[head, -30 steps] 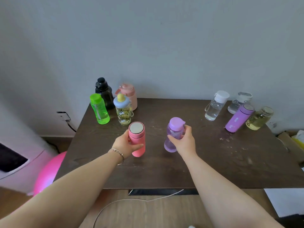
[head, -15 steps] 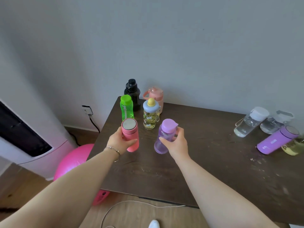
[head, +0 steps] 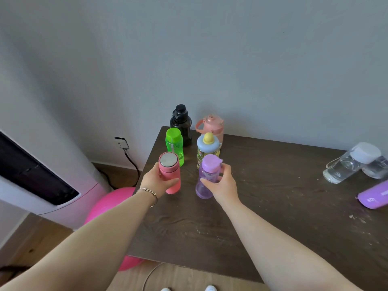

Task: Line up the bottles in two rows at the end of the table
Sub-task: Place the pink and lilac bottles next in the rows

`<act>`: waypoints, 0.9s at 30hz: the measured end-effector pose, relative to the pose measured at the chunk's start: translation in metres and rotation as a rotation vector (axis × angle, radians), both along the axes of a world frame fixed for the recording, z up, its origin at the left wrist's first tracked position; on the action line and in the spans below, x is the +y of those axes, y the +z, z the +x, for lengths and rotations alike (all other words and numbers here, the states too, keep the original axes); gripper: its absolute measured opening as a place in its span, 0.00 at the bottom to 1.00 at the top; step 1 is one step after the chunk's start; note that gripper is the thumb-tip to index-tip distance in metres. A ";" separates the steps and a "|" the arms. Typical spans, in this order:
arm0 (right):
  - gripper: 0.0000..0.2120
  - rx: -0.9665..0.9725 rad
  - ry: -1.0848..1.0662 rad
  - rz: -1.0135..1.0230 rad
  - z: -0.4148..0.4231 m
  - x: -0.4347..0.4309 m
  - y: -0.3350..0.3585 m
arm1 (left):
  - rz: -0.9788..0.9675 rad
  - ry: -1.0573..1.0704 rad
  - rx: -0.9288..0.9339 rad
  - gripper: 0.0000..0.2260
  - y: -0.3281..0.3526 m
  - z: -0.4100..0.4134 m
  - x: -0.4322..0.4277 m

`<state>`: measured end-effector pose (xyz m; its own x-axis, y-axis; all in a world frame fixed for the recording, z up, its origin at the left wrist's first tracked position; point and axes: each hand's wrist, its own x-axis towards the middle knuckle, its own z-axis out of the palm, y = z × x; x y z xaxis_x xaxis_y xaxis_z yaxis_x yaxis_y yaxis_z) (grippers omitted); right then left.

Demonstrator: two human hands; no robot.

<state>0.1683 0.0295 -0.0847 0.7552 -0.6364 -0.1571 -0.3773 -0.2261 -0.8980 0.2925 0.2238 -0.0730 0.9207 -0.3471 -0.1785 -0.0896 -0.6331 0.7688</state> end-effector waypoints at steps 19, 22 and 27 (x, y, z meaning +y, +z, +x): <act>0.37 0.044 -0.125 0.005 0.020 0.035 -0.032 | 0.042 -0.226 0.063 0.31 -0.038 0.054 0.012; 0.37 0.042 -0.134 -0.013 0.021 0.035 -0.032 | 0.011 -0.213 0.075 0.31 -0.041 0.057 0.013; 0.36 0.032 -0.164 -0.021 0.030 0.029 -0.031 | -0.017 -0.213 0.078 0.32 -0.039 0.065 0.004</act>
